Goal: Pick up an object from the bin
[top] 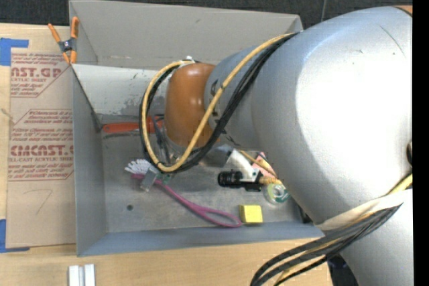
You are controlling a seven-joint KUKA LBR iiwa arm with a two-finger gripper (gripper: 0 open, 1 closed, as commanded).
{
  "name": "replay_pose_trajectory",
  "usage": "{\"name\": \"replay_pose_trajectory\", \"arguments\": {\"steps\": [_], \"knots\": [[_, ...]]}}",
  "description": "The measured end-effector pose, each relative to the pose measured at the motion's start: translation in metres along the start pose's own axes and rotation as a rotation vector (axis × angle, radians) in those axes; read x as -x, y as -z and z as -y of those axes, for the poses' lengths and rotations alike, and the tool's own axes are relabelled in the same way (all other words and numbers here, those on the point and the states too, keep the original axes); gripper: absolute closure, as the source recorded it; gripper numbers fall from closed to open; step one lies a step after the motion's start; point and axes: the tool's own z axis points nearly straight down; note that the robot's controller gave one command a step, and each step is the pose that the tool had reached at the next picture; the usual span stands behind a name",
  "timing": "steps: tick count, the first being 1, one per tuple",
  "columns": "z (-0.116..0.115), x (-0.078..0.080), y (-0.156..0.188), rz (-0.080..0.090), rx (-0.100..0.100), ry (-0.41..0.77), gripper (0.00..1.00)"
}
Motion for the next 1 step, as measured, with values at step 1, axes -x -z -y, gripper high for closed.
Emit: {"name": "replay_pose_trajectory", "arguments": {"steps": [1], "knots": [[-0.0008, 0.0004, 0.0091, 0.002, 0.002, 0.001, 1.0]]}}
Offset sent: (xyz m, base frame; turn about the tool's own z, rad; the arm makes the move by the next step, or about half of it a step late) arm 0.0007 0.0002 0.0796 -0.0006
